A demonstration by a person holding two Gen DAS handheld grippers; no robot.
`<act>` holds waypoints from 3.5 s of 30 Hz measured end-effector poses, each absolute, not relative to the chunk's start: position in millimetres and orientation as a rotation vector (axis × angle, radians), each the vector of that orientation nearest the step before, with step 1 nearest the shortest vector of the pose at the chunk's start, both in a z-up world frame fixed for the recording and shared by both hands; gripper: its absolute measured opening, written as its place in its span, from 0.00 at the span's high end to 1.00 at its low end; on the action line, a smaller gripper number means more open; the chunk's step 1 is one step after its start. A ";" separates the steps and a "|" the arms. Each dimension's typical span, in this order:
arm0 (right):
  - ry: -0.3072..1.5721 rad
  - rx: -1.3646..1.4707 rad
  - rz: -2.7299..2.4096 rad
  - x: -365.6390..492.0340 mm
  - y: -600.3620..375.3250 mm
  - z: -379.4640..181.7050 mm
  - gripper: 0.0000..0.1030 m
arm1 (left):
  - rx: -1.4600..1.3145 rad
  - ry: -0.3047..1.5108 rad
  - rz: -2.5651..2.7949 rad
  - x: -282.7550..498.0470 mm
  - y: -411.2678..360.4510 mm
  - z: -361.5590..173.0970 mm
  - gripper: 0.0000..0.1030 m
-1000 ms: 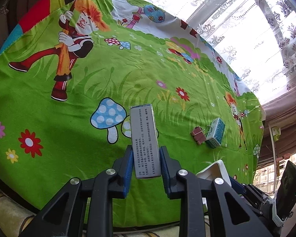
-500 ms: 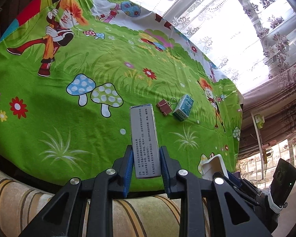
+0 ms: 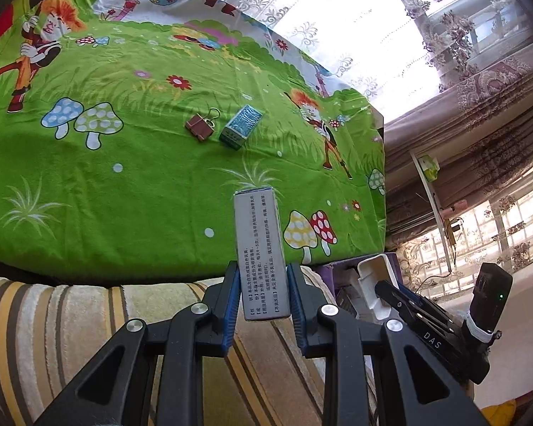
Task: Organize rigid objects
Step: 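Carry the barcode box and white holder over the purple box with both tools, then open the left tool to drop the barcode box while the right tool releases the holder, then move both tools back toward the pink clip and teal pack on the bed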
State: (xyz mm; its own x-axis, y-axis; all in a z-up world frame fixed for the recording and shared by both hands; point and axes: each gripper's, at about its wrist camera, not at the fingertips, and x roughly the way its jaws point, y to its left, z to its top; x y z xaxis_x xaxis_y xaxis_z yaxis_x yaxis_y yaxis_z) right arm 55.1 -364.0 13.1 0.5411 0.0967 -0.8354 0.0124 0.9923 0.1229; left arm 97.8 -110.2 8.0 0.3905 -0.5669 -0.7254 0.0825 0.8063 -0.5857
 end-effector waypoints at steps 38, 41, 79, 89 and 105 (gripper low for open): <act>0.946 0.319 -0.259 -20.3 -509.7 14.5 0.52 | -0.250 1.288 -0.978 17.9 -292.3 6.2 0.60; 0.939 0.325 -0.253 -20.5 -508.9 15.8 0.43 | -0.243 1.278 -0.979 16.7 -292.6 7.9 0.55; 0.972 0.232 -0.072 3.7 -446.8 12.0 0.39 | -0.256 1.048 -0.542 89.1 -120.9 27.3 0.45; 0.982 0.203 -0.037 22.1 -423.5 16.0 0.36 | -0.141 1.031 -0.453 139.0 -89.6 24.5 0.45; 0.996 0.137 0.085 100.1 -362.5 18.9 0.27 | 0.011 1.022 -0.453 206.7 -98.8 -4.6 0.45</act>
State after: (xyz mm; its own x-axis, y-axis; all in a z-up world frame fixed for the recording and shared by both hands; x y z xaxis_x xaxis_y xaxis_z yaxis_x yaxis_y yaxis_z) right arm 100.1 -362.5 18.9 0.5410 0.1336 -0.8304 -0.0086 0.9881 0.1533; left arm 206.7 -98.8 -4.6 0.4370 -0.3595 -0.8245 0.3696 0.9075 -0.1997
